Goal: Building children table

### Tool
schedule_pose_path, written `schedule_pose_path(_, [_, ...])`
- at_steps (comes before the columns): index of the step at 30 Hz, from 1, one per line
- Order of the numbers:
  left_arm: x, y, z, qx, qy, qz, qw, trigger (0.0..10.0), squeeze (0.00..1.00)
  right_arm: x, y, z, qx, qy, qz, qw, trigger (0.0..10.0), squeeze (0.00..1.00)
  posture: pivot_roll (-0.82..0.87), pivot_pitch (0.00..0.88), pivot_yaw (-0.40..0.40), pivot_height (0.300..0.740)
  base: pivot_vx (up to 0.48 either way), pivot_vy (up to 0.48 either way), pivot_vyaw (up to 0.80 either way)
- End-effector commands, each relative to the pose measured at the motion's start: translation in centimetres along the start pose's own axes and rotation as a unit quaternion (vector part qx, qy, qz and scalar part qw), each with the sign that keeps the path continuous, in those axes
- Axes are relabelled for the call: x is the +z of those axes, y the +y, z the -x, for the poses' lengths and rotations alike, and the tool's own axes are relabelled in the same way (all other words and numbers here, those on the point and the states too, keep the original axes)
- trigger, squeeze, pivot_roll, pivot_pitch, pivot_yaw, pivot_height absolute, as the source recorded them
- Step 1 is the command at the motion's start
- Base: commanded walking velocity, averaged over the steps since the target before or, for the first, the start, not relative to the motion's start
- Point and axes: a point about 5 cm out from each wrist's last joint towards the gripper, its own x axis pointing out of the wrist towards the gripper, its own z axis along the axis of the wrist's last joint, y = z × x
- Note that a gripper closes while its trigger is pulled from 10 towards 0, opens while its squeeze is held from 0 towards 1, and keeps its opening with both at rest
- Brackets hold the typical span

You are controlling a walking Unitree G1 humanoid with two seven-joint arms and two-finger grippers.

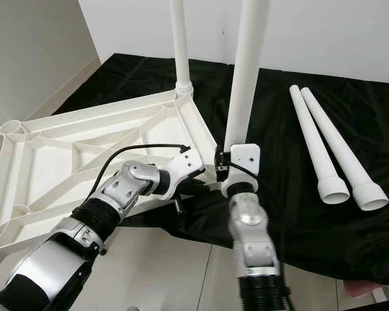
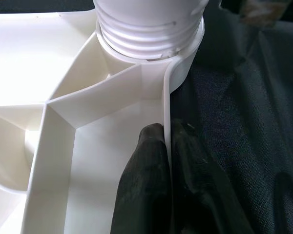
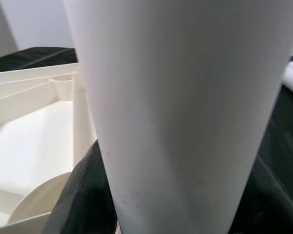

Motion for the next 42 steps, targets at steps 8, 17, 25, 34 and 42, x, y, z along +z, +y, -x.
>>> schedule_pose_path(8, [-1.1, -0.7, -0.5, 0.001, 0.025, 0.009, 1.0, 10.0, 0.0, 0.2, 3.5, 0.9, 0.017, 0.009, -0.027, 0.999, 10.0, 0.0, -0.15, 0.094, 0.087, 0.74, 0.0, 0.0, 0.0])
schedule_pose_path(17, [-0.9, -0.6, -0.5, 0.0, 0.024, 0.007, 1.0, 10.0, 0.0, 0.7, 2.6, 0.8, 0.047, -0.007, -0.057, 0.997, 10.0, 1.0, -0.15, 0.097, 0.089, 0.74, 0.0, 0.0, 0.0])
schedule_pose_path(25, [-0.7, -0.4, -0.5, 0.003, 0.023, 0.009, 1.0, 10.0, 0.0, 0.9, -0.1, -0.2, 0.092, -0.014, -0.059, 0.994, 10.0, 1.0, -0.16, 0.106, 0.092, 0.74, 0.0, 0.0, 0.0])
schedule_pose_path(34, [-0.6, -0.3, -0.5, 0.005, 0.022, 0.009, 1.0, 10.0, 0.0, 1.1, -3.6, -1.6, 0.147, -0.012, -0.053, 0.988, 10.0, 0.0, -0.16, 0.111, 0.1, 0.74, 0.0, 0.0, 0.0])
schedule_pose_path(42, [-0.5, -0.2, -0.6, 0.004, 0.021, 0.008, 1.0, 10.0, 0.0, 0.6, -4.9, -1.9, 0.262, 0.016, -0.038, 0.964, 10.0, 0.0, -0.16, 0.112, 0.103, 0.74, 0.0, 0.0, 0.0])
